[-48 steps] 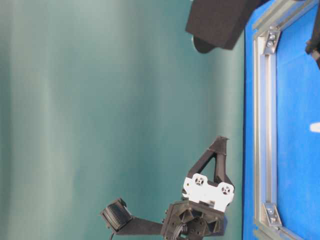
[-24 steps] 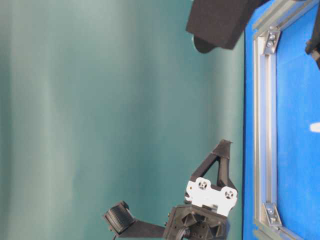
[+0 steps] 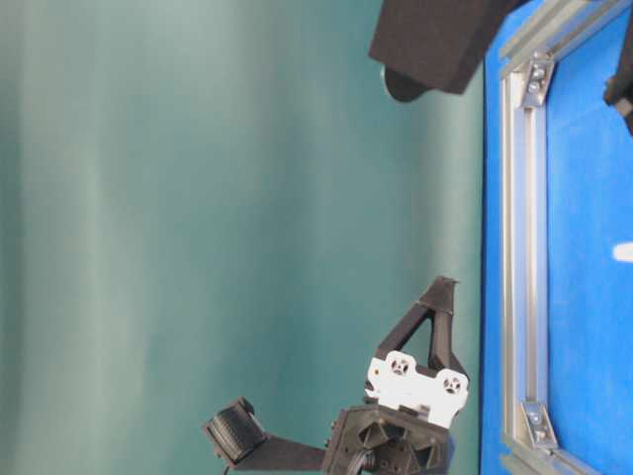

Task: Insert the wire through the string loop located in the center.

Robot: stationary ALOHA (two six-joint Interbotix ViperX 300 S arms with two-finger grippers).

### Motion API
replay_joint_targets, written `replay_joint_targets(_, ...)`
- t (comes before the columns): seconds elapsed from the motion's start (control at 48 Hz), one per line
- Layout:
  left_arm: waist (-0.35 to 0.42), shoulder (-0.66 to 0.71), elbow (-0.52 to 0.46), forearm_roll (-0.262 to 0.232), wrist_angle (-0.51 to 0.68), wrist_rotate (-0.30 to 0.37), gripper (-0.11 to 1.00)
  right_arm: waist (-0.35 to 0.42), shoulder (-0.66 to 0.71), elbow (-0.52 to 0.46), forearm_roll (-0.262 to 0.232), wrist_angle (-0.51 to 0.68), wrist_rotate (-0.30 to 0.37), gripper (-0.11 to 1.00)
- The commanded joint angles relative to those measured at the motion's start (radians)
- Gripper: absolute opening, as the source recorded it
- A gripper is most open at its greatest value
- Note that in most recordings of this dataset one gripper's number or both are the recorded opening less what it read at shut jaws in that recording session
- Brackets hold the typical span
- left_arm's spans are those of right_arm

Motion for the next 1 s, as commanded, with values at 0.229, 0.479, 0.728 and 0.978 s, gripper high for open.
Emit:
replay_joint_targets(0.229, 0.002, -0.029, -0.014, 0.002, -0.006, 0.000, 0.00, 0.002, -0.132, -0.005, -0.002, 0.077, -0.011, -0.03)
replay_joint_targets(0.479, 0.002, -0.029, -0.014, 0.003, -0.006, -0.002, 0.00, 0.002, -0.225, -0.005, -0.002, 0.161, -0.026, -0.03)
replay_joint_targets(0.728, 0.002, -0.029, -0.015, 0.002, -0.006, -0.002, 0.00, 0.002, -0.227, -0.005, -0.002, 0.172, -0.026, -0.03)
replay_joint_targets(0.978, 0.002, -0.029, -0.015, 0.002, -0.006, -0.002, 0.00, 0.003, -0.227, -0.003, -0.002, 0.172, -0.026, -0.03)
